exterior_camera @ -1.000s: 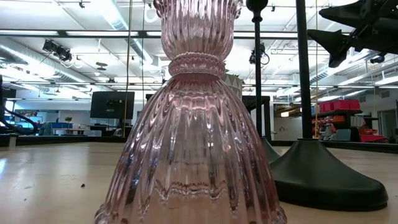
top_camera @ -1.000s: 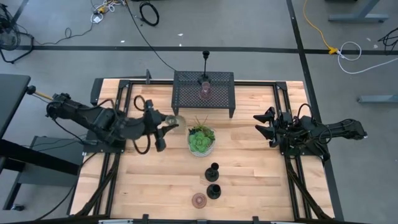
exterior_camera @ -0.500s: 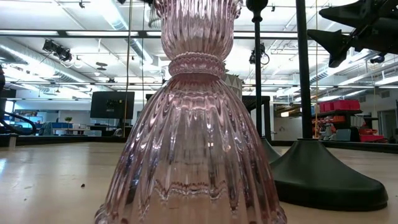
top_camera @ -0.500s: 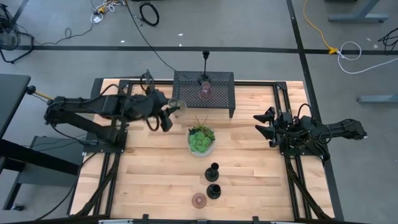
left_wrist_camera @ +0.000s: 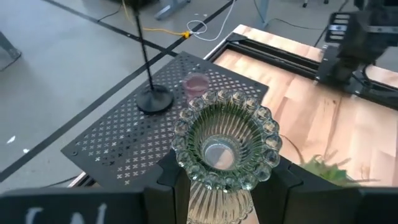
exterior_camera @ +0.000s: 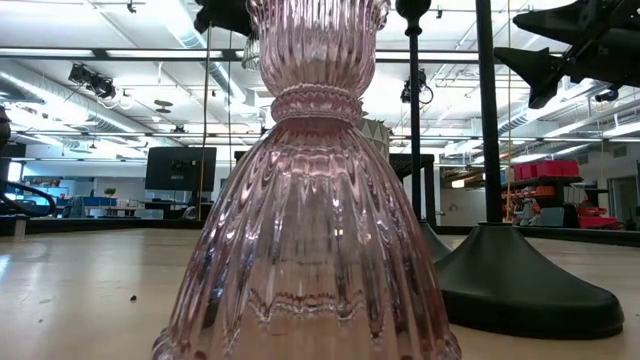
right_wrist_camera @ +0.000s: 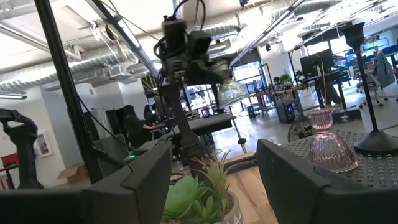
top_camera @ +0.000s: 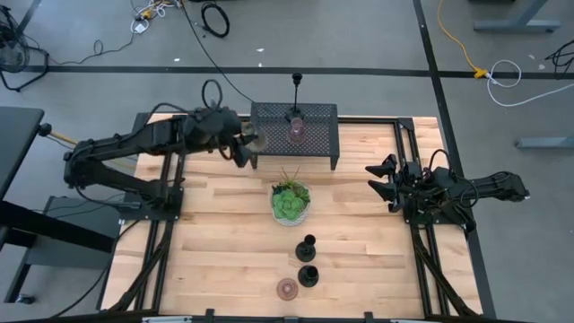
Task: Pick & Place candle stick holders
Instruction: Put the green glass candle holder on the shelf aligned with the other pink glass candle holder
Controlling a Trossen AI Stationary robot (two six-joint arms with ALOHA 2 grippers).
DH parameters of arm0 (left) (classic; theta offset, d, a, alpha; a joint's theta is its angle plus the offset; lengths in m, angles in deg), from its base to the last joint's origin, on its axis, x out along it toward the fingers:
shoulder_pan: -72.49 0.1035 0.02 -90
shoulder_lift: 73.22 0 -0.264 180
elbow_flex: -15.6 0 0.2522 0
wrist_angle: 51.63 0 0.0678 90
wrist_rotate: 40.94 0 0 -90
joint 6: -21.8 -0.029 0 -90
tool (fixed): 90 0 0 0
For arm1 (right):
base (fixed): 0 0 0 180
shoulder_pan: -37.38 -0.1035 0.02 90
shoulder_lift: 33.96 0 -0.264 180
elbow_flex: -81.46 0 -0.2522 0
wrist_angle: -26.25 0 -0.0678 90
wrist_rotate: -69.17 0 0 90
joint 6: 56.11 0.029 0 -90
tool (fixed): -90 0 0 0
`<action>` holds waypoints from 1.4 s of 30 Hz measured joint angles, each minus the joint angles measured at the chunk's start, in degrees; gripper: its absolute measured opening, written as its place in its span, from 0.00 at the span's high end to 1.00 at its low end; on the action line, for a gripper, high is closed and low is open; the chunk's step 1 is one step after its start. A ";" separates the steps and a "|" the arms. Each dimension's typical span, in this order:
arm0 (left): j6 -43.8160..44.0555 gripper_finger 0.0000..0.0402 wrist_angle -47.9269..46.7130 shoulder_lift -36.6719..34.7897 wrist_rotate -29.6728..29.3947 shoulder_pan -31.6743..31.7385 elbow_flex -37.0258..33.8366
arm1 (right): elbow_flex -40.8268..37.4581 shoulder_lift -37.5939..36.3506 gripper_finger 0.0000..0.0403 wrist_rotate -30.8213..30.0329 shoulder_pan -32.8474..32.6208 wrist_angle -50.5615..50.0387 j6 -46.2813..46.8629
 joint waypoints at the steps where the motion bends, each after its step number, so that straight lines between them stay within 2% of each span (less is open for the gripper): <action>1: 0.02 0.68 0.30 0.06 0.82 0.82 0.00 | 0.00 -0.01 0.41 0.00 0.00 0.00 0.00; 14: 0.02 0.68 3.15 5.06 5.73 8.70 -0.04 | 0.00 -0.01 0.41 -0.10 0.00 0.04 -0.55; 28: -0.74 0.68 7.59 14.54 7.43 11.91 -0.04 | 0.00 -0.02 0.41 -0.06 0.00 0.06 -0.48; 42: -0.94 0.68 13.25 19.21 7.84 14.05 0.00 | 0.00 -0.02 0.42 -0.04 0.00 0.88 -0.44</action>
